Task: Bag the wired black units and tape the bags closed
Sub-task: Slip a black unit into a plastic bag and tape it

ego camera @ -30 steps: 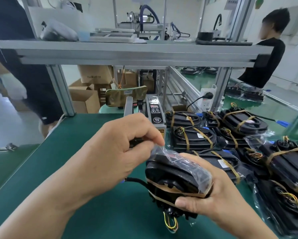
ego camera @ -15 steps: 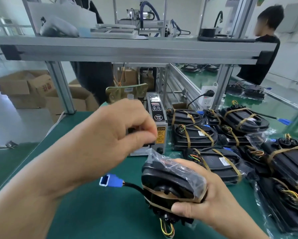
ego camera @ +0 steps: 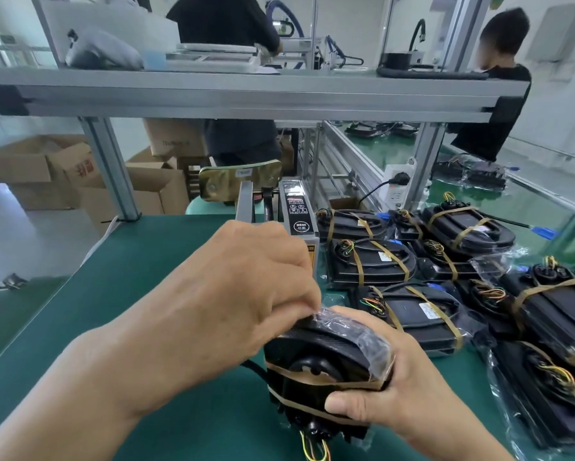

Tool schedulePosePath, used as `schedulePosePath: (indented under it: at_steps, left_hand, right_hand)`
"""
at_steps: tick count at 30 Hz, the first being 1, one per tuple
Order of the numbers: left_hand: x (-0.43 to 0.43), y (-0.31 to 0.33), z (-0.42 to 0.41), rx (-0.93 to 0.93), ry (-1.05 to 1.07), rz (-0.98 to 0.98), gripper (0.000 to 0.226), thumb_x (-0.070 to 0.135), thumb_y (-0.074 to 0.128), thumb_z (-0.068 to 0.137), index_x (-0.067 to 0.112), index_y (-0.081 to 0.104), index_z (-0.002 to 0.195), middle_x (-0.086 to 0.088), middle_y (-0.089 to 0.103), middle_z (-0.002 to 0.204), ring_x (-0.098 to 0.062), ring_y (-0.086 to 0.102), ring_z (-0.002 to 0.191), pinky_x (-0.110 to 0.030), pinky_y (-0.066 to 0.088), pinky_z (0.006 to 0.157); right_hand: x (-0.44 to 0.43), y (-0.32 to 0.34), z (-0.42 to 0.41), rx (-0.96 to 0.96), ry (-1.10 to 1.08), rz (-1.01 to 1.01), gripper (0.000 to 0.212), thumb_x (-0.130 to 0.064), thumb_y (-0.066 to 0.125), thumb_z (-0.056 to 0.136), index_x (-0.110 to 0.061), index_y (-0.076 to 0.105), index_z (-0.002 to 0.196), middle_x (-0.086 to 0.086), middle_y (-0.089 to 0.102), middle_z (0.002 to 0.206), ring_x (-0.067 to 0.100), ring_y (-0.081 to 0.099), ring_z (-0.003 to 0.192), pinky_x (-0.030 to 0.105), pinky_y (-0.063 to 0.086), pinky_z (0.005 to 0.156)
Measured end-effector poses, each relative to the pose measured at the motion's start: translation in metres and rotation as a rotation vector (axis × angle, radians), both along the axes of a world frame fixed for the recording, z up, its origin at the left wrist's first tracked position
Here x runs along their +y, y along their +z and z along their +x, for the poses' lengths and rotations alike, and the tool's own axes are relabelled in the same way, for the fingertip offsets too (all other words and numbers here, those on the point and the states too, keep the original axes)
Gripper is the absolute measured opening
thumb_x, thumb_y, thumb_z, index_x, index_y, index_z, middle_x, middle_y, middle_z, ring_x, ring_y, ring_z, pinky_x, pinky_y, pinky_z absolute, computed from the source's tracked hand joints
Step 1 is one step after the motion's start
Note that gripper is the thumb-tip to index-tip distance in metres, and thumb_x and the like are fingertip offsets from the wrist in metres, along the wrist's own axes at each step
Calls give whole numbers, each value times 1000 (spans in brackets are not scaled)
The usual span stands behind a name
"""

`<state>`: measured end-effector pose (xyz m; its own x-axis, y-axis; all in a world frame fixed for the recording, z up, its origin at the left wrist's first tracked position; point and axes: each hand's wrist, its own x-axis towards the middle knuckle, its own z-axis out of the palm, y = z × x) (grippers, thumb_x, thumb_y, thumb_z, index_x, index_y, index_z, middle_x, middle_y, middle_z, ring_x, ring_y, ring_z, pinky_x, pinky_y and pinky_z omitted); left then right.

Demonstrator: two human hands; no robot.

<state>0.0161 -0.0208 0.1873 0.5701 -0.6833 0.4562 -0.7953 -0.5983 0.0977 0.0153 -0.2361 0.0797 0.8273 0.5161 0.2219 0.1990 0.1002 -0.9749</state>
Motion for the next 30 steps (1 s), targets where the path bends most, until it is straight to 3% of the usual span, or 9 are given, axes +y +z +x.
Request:
schedulePosePath:
  at_steps: [4,9,12,15,18,23,25,27,30]
  left_hand:
    - [-2,-12,0,102,103,-162,9,24,61,90,24,64,81,14,56,84,-10,53,85,-30,47,73]
    - [-4,-25,0,226,216,-367,10,26,60,89,31,61,80,15,56,86,-8,54,89,-14,40,77]
    - [-1,-22,1,230,194,-323,13,20,65,93,30,65,87,14,57,89,-10,55,93,-17,41,79]
    - [-1,-12,3,66,109,-125,19,11,66,89,23,73,102,10,59,96,-13,56,93,-28,43,80]
    - [-4,-4,4,-68,52,6,17,11,68,81,21,77,91,9,61,85,-15,53,81,-40,45,73]
    - [-14,-8,6,-101,109,61,16,3,69,80,18,68,82,7,58,79,-16,51,75,-41,49,66]
    - [-16,-12,4,-92,158,-20,21,-4,69,79,17,64,81,6,55,79,-16,48,73,-39,49,58]
    - [-11,-17,2,-43,131,-126,7,10,60,90,15,65,88,7,54,86,-16,50,79,-41,50,61]
    - [-7,-17,-1,88,71,-151,28,35,54,91,21,69,110,13,56,102,-14,57,97,-38,51,78]
  right_hand:
    - [-3,-3,3,23,-20,-25,70,-15,86,74,-29,55,135,4,66,131,23,63,121,24,50,98]
    - [-8,0,10,-31,-106,-154,75,-21,88,70,-33,54,135,2,65,131,23,63,120,45,50,101]
    - [-8,0,13,-33,-108,-145,75,-19,88,69,-30,55,135,3,64,132,24,62,122,48,48,102]
    - [-8,-2,13,-11,-82,-106,74,-17,88,70,-30,55,135,4,65,131,24,61,123,40,47,103]
    - [-6,-1,12,3,-58,-86,71,-15,88,72,-33,56,133,2,65,131,21,61,123,24,48,99]
    - [-3,-1,12,5,-58,-106,69,-14,86,72,-34,57,131,4,68,126,23,64,118,35,50,101]
    - [-3,2,11,-4,-69,-103,68,-10,84,73,-35,58,130,1,69,125,21,65,117,28,51,98]
    - [-3,5,11,-14,-80,-92,67,-5,83,73,-35,60,128,0,70,123,19,66,115,21,51,93]
    - [-2,8,12,-19,-99,-93,65,-3,82,73,-36,62,125,1,71,120,18,67,113,21,51,92]
